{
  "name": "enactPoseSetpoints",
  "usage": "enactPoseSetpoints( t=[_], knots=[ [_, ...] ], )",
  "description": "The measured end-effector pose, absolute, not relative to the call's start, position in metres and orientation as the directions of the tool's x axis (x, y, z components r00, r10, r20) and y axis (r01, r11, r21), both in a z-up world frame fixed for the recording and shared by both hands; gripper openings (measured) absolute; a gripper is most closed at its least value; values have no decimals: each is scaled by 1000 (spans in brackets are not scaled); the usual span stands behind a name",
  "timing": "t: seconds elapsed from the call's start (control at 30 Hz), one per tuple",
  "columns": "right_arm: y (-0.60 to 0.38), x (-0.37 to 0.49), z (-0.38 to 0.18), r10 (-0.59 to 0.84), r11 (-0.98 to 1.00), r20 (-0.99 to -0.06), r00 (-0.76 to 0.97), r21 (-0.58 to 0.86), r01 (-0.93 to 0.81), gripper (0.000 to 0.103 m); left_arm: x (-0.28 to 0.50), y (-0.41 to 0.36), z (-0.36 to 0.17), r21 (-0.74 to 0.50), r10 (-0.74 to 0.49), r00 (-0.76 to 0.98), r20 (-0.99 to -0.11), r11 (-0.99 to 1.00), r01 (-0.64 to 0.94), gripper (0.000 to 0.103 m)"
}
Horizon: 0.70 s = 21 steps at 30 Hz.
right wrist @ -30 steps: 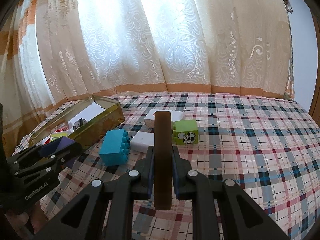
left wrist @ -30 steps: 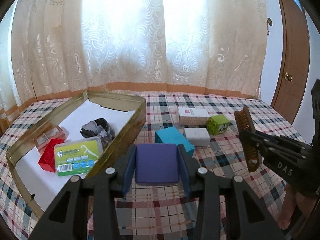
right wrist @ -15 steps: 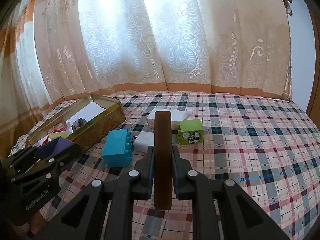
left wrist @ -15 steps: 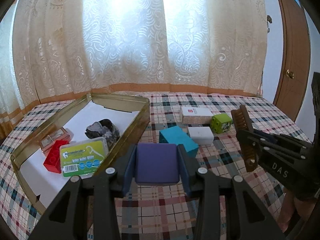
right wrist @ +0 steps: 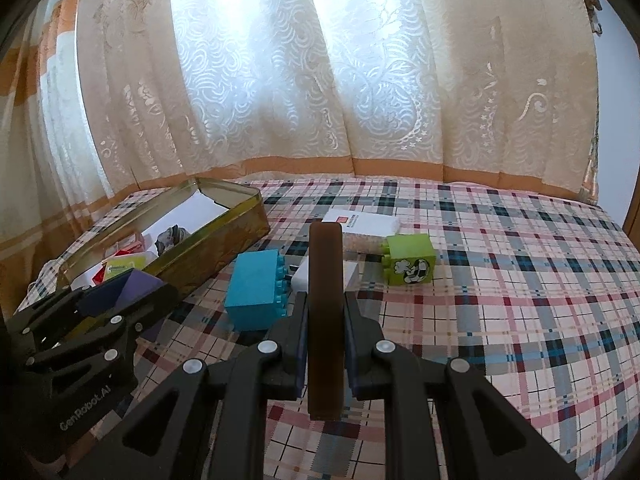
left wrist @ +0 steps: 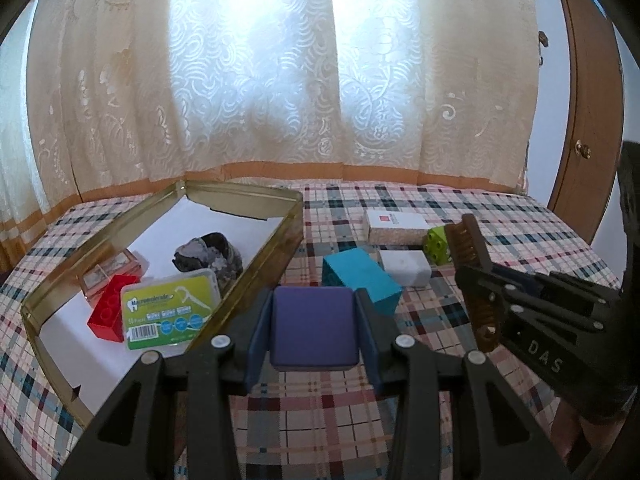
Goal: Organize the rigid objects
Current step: 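Lift the brown stick with the right tool while the left tool lifts the purple cube toward the tray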
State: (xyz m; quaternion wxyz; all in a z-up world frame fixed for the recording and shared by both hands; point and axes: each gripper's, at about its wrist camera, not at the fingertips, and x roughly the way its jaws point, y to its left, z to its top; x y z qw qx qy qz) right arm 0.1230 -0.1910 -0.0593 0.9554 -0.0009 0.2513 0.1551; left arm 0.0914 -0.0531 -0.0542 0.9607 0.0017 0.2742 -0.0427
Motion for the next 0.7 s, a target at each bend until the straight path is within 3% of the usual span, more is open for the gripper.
enactPoseSetpoints(
  t=[0.7],
  knots=[
    [-174,115,-58,345,934,-454,822,73,-351,17,86,-35,-53,-41,-70,850,-522,998,57,39]
  ],
)
